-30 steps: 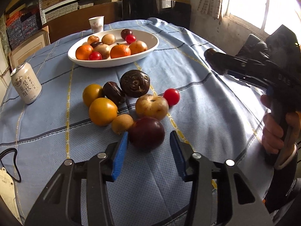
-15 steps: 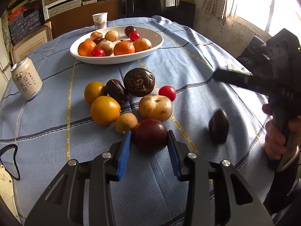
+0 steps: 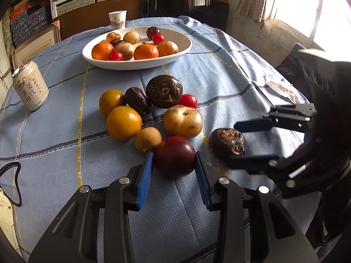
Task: Organize fruits
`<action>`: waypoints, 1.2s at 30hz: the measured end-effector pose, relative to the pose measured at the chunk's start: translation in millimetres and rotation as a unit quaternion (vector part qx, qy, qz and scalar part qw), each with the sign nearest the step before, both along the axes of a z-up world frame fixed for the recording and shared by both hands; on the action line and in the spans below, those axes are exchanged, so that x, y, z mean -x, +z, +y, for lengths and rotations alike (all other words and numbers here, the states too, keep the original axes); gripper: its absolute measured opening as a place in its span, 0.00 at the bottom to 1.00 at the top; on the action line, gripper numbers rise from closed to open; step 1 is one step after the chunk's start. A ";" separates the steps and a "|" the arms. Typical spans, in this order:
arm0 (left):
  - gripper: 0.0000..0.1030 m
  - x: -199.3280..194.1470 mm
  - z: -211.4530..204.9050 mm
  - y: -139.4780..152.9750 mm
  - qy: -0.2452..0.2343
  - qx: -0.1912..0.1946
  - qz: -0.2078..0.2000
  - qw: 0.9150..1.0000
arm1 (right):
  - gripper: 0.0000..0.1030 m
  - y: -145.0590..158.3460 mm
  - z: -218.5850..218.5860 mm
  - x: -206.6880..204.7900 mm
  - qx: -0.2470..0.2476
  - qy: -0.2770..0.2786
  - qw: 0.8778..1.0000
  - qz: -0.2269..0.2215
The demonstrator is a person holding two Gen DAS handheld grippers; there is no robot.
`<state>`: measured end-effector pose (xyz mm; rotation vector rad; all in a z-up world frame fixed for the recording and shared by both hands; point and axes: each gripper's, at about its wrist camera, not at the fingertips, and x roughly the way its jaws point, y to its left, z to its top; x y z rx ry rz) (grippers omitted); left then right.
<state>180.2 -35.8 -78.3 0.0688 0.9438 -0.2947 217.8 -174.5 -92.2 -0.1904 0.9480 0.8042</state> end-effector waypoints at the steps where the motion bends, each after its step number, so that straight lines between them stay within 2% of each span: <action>1: 0.36 1.7 -0.4 -0.1 0.000 -0.002 -0.001 1.000 | 0.52 0.7 1.7 0.4 0.006 0.003 1.000 -0.005; 4: 0.37 2.7 -4.6 -0.6 -0.004 -0.017 -0.004 1.000 | 0.45 1.2 6.9 4.4 0.032 0.000 0.999 -0.025; 8: 0.38 -3.9 -8.6 -7.5 -0.003 -0.039 0.014 0.999 | 0.46 0.7 16.9 7.1 0.054 0.007 0.998 -0.043; 9: 0.38 -7.6 -7.5 -10.6 -0.002 -0.036 0.027 0.999 | 0.46 0.4 17.7 5.0 0.053 0.009 0.998 -0.039; 20: 0.37 -9.9 -3.8 -9.3 -0.001 -0.008 0.029 1.000 | 0.44 4.5 25.1 7.4 0.067 -0.002 0.997 -0.047; 28: 0.36 2.5 7.9 7.5 -0.005 0.010 0.005 1.000 | 0.44 21.7 2.9 11.1 0.039 -0.031 0.998 -0.045; 32: 0.36 2.3 20.0 26.9 -0.012 0.028 -0.014 0.999 | 0.44 41.4 -2.3 2.5 -0.002 -0.046 0.997 -0.057; 36: 0.36 -16.6 31.3 55.0 -0.015 0.036 -0.036 0.999 | 0.44 63.3 -4.4 -22.7 -0.053 -0.084 0.992 -0.082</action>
